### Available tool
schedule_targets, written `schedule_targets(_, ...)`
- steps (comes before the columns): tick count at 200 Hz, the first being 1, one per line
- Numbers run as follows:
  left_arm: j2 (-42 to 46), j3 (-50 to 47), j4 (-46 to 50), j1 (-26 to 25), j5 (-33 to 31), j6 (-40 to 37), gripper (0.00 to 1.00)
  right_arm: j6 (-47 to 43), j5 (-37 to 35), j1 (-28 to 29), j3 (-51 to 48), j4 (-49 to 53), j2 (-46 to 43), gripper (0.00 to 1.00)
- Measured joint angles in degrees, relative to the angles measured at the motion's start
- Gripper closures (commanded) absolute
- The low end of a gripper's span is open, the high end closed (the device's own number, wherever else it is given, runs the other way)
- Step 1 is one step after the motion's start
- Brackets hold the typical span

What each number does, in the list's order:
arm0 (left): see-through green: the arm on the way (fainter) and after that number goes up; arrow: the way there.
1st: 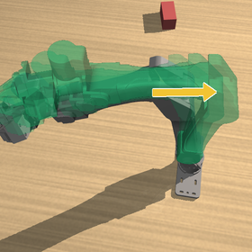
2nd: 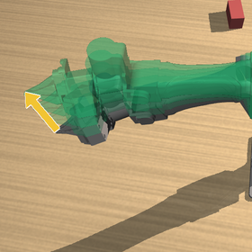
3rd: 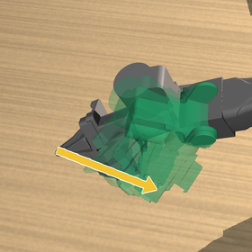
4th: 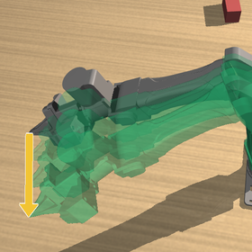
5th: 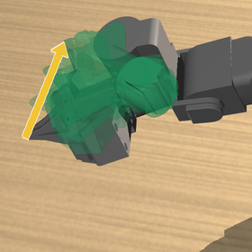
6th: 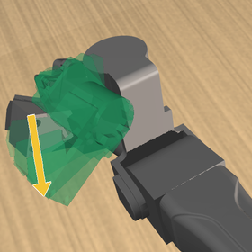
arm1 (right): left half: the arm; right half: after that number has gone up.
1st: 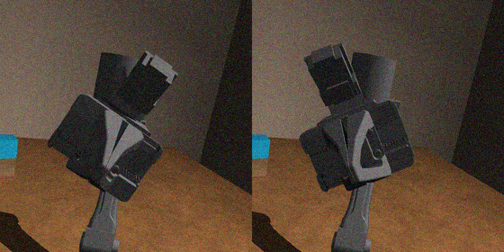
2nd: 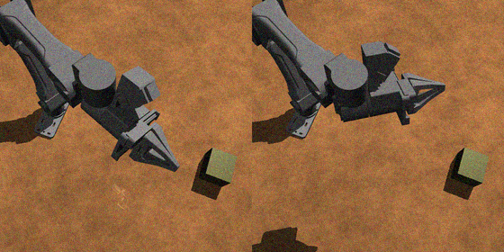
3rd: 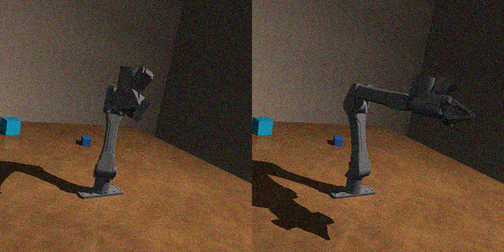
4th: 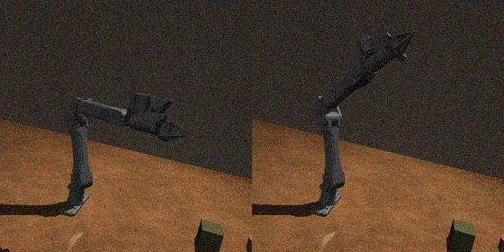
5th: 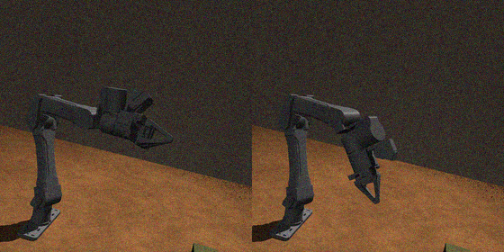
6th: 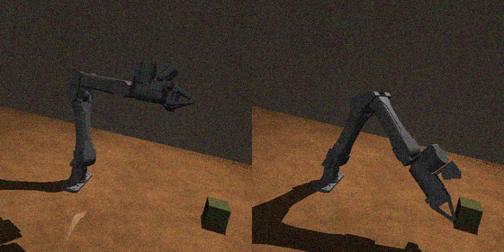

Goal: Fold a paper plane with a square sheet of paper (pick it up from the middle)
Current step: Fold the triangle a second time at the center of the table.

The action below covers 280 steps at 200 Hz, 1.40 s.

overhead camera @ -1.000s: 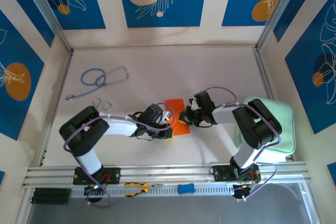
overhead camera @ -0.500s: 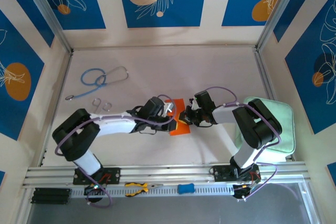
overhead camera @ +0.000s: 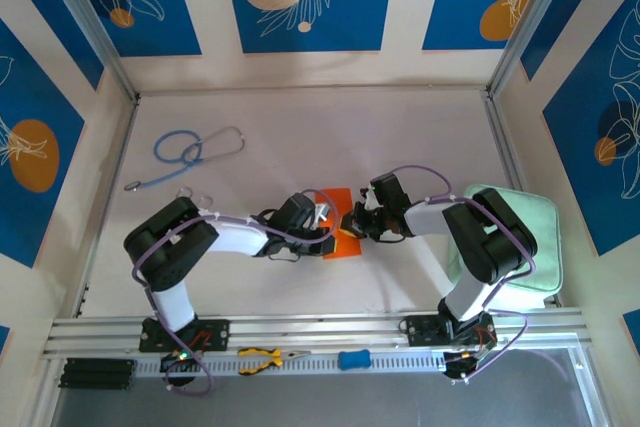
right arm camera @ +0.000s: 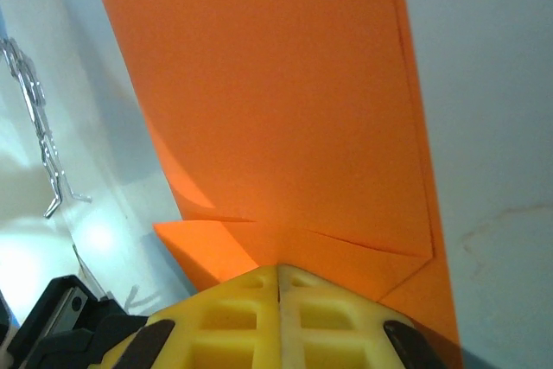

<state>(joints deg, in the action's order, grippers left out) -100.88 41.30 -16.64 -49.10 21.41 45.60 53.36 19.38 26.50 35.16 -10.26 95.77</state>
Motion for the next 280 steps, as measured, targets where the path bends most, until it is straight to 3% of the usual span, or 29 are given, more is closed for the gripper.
schedule_targets(66,0.3,-0.8,-1.0,0.1,0.6,0.4,1.00,-2.6,1.8,0.7,2.9,2.2,-3.0,1.00)
schedule_targets(121,0.3,-0.8,-0.9,0.1,0.6,0.5,1.00,-3.0,2.6,2.4,2.8,1.3,0.8,1.00)
schedule_targets(220,0.3,-1.3,-2.0,0.1,0.7,0.5,1.00,-3.7,3.9,-10.7,1.5,0.6,1.5,1.00)
schedule_targets(280,0.6,-1.5,-1.7,0.1,1.1,0.4,1.00,-5.0,3.2,-6.4,1.5,2.5,-7.3,0.99)
